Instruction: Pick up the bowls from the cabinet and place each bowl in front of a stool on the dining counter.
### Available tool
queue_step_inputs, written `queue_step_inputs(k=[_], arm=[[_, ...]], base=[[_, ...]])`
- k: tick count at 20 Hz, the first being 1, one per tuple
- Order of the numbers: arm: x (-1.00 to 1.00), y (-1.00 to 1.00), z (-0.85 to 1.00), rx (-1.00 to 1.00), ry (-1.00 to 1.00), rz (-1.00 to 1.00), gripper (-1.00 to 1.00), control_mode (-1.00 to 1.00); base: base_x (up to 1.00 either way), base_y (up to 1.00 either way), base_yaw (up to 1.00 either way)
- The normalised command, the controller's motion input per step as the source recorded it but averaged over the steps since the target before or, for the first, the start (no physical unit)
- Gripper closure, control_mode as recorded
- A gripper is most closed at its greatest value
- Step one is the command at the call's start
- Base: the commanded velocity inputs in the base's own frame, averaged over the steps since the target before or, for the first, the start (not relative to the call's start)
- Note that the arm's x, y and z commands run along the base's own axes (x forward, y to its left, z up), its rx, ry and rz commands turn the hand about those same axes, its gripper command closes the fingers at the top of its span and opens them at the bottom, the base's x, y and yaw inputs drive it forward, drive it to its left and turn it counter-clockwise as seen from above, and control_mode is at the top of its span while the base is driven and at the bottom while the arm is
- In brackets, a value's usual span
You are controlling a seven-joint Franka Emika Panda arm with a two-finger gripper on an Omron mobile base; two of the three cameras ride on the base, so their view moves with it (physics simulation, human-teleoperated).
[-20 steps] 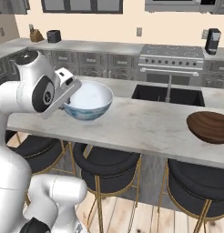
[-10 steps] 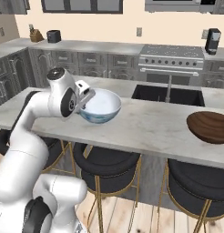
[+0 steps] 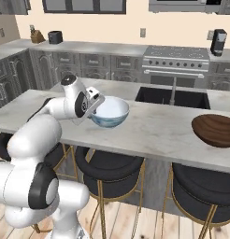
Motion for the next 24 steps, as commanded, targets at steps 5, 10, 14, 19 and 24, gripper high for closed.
queue_step_inputs(k=[5,10,14,19,24], arm=[[0.38,-0.24,-0.13,-0.04,0.23,0.0,1.0,-1.0],[0.21,-0.02,-0.28,0.0,0.02,0.0,1.0,-1.0],[0.23,0.0,-0.49,0.0,-0.09,0.0,1.0,-1.0],[0.18,0.0,-0.4,0.02,-0.1,0.0,1.0,-1.0],[0.24,0.0,-0.1,0.14,0.0,0.0,1.0,-1.0]], base=[[0.0,0.0,0.0],[0.0,0.0,0.0],[0.0,0.0,0.0],[0.0,0.0,0.0],[0.0,0.0,0.0]])
